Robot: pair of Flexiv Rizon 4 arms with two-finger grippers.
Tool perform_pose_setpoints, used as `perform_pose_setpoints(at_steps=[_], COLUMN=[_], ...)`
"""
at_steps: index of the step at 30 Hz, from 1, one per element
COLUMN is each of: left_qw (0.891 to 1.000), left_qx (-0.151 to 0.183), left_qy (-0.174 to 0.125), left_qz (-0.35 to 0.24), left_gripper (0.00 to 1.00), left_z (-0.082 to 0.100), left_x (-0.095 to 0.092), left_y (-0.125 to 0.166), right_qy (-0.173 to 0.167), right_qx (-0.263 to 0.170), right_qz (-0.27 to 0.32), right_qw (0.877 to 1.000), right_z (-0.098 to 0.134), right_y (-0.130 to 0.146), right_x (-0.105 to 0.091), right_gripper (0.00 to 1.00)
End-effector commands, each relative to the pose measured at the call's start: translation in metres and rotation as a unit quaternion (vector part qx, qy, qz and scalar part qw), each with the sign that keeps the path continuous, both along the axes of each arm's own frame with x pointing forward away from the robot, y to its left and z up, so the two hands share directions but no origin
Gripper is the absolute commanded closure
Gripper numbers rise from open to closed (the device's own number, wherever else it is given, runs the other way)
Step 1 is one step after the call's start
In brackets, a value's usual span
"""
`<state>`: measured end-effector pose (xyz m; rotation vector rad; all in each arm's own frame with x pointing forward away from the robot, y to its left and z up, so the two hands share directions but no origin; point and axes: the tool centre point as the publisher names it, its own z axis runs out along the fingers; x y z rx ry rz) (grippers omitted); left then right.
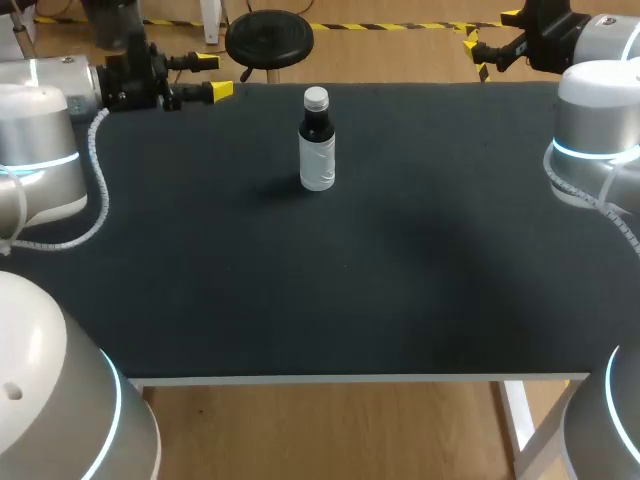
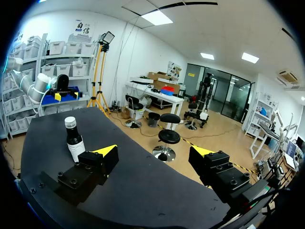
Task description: Unscrew the bottle cap
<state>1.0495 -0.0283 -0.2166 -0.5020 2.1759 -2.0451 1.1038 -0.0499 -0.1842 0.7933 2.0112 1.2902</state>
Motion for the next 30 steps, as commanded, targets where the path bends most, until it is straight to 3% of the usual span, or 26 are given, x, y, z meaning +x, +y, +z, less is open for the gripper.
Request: perform_pose_setpoints(at_steps=[1, 17, 21, 30], left_qw=[0.999, 0.999, 0.998, 0.989], left_qx=[-0.007, -0.007, 0.015, 0.006], left_qy=[0.000, 0.000, -0.034, -0.089], left_qz=[-0.032, -0.032, -0.055, -0.118], left_gripper=[0.00, 0.00, 0.00, 0.00], left_z=[-0.003, -0.003, -0.013, -0.033], left_x=[0.007, 0.007, 0.004, 0.001], left_y=[0.000, 0.000, -0.019, -0.051], right_qy=[0.000, 0.000, 0.000, 0.000], right_qx=[0.000, 0.000, 0.000, 0.000], right_qz=[0.000, 0.000, 0.000, 0.000], right_qw=[1.000, 1.000, 1.000, 1.000], right_z=[0.000, 0.000, 0.000, 0.000], right_y=[0.000, 0.000, 0.000, 0.000], right_x=[0.000, 0.000, 0.000, 0.000], right_gripper=[0.00, 0.00, 0.00, 0.00])
